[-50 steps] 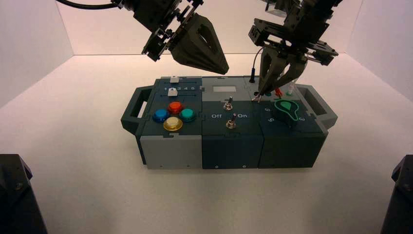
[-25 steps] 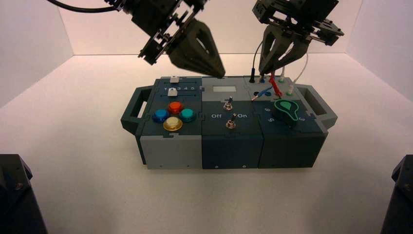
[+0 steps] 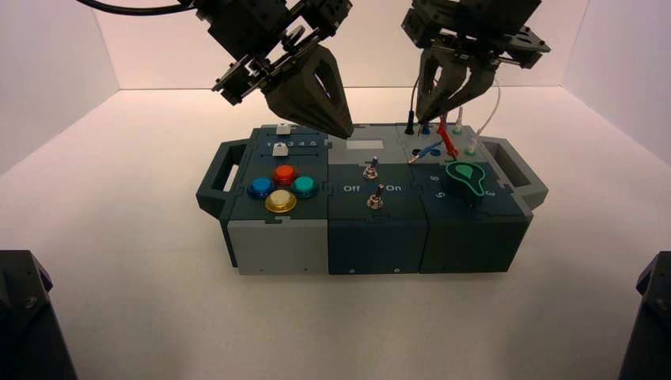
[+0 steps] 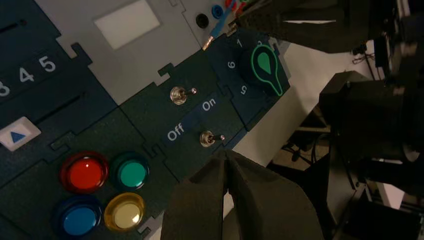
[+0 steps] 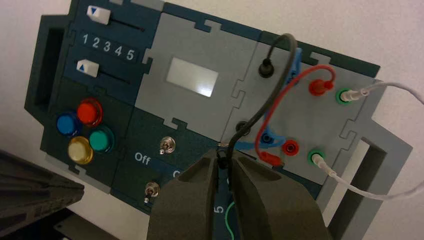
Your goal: Insert the black wire.
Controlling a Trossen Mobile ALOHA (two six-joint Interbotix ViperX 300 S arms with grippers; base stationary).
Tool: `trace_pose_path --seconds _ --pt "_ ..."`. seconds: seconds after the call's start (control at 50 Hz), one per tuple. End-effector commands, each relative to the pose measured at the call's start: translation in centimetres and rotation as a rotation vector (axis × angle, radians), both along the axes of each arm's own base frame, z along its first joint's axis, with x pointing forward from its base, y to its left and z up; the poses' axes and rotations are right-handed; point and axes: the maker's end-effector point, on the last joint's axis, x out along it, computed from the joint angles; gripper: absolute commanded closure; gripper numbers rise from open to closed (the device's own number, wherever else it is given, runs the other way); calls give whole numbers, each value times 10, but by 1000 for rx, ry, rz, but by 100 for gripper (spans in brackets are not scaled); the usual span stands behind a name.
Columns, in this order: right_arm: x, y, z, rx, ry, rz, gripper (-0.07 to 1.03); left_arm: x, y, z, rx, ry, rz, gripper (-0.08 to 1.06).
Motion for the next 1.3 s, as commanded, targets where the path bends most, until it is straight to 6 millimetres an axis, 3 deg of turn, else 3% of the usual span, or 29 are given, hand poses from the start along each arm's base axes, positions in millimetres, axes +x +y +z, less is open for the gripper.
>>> trace_pose_path --seconds 0.02,0.32,0.46,0.7,0.98,1.3 --pt "8 5 11 10 -51 6 98 7 -7 15 -15 -37 -2 100" --pt "11 0 13 -13 -92 13 98 3 -24 35 -29 -95 -79 100" --pt "11 -1 15 -5 -120 12 98 -1 -28 33 -20 -169 -92 100" --pt "11 -4 8 -23 -123 21 98 -2 -13 27 -5 -271 -44 100" --pt "13 -4 8 -38 -128 44 98 -16 -7 13 19 -157 -82 101" --pt "17 -4 1 -62 -133 64 98 -13 2 28 -77 -71 -93 101"
